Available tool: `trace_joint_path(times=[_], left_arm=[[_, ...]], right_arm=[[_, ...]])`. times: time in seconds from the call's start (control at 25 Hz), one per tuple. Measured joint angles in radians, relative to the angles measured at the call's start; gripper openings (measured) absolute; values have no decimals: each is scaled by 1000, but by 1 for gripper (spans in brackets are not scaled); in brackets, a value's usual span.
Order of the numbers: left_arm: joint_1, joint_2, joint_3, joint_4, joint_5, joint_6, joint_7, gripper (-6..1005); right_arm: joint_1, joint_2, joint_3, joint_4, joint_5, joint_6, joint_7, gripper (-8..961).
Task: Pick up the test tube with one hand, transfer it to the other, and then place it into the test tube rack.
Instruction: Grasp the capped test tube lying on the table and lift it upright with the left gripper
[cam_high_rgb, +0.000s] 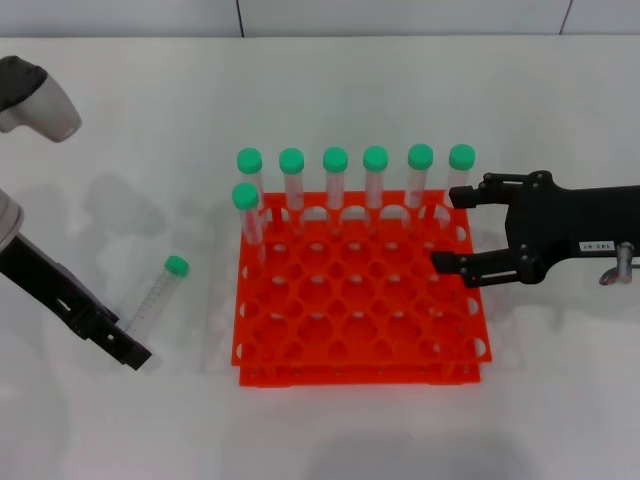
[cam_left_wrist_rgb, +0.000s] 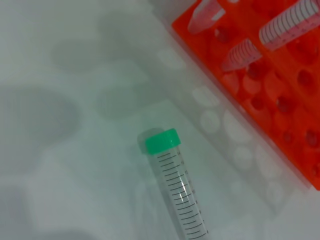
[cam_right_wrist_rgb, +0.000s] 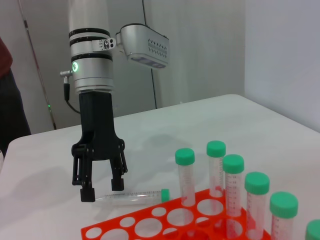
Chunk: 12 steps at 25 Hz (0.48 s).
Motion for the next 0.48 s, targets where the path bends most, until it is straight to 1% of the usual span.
trace_joint_path(times=[0.36, 0.48], left_arm=[[0, 3, 0, 0, 6, 1, -1, 846], [-1, 1, 0, -1, 21, 0, -2, 846]], right_arm=[[-2, 0, 0, 0, 0, 0, 0, 835], [-2, 0, 0, 0, 0, 0, 0, 835]])
